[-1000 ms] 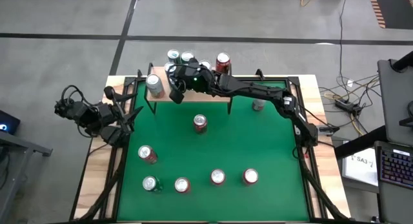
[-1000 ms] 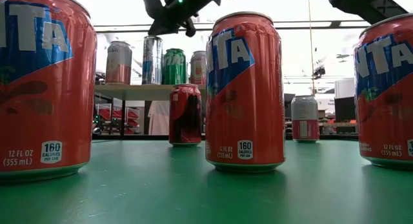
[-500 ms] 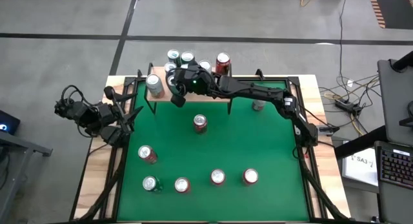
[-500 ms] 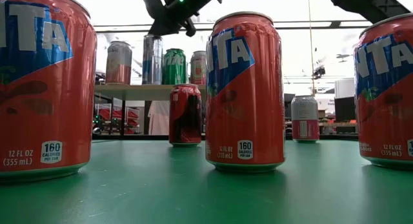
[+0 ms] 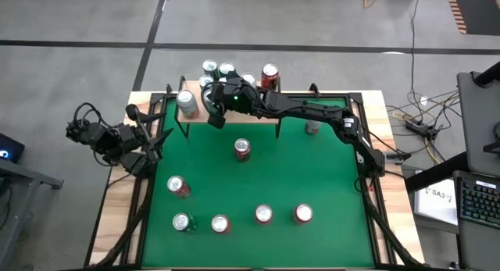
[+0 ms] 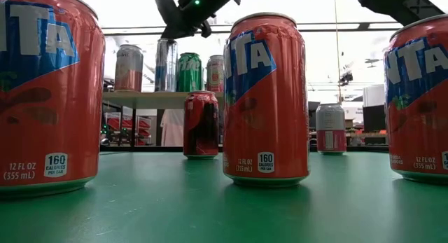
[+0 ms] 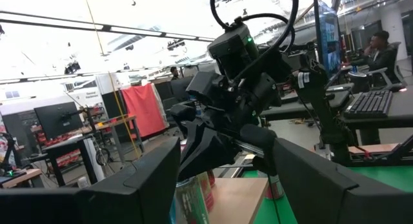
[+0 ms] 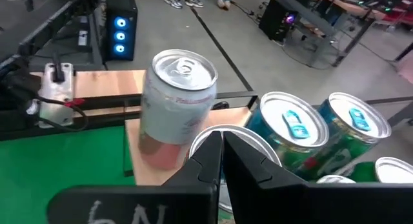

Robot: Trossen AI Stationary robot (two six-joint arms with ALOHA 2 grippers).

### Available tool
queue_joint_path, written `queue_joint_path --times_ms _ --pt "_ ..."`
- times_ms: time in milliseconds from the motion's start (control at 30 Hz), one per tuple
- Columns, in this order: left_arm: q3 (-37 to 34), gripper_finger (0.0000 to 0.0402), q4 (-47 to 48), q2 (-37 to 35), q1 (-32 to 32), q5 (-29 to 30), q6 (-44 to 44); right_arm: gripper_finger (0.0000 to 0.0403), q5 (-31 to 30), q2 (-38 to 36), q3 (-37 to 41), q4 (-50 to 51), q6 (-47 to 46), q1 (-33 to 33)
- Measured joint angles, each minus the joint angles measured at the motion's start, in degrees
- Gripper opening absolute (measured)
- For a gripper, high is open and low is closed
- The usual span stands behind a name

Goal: Place canned beverage on shelf
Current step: Put the white and red can on the shelf

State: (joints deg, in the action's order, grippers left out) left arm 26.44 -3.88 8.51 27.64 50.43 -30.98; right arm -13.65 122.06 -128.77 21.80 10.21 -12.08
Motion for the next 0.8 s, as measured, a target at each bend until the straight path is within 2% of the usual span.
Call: queue_joint_path --times_ms 300,567,800 --pt "0.00 0.0233 0.02 0.00 0.00 0.00 0.00 0.0009 0.06 -1.57 -3.09 4.80 -1.88 1.24" --pt "0.02 0.0233 0.07 0.01 0.01 -0.01 0.00 0.0009 -1.47 -1.97 -5.88 21.77 -8.43 1.46" --pt "0.04 0.0233 0.11 0.00 0.00 0.00 0.00 0.0009 -1.98 0.35 -5.29 20.57 -9.16 0.38"
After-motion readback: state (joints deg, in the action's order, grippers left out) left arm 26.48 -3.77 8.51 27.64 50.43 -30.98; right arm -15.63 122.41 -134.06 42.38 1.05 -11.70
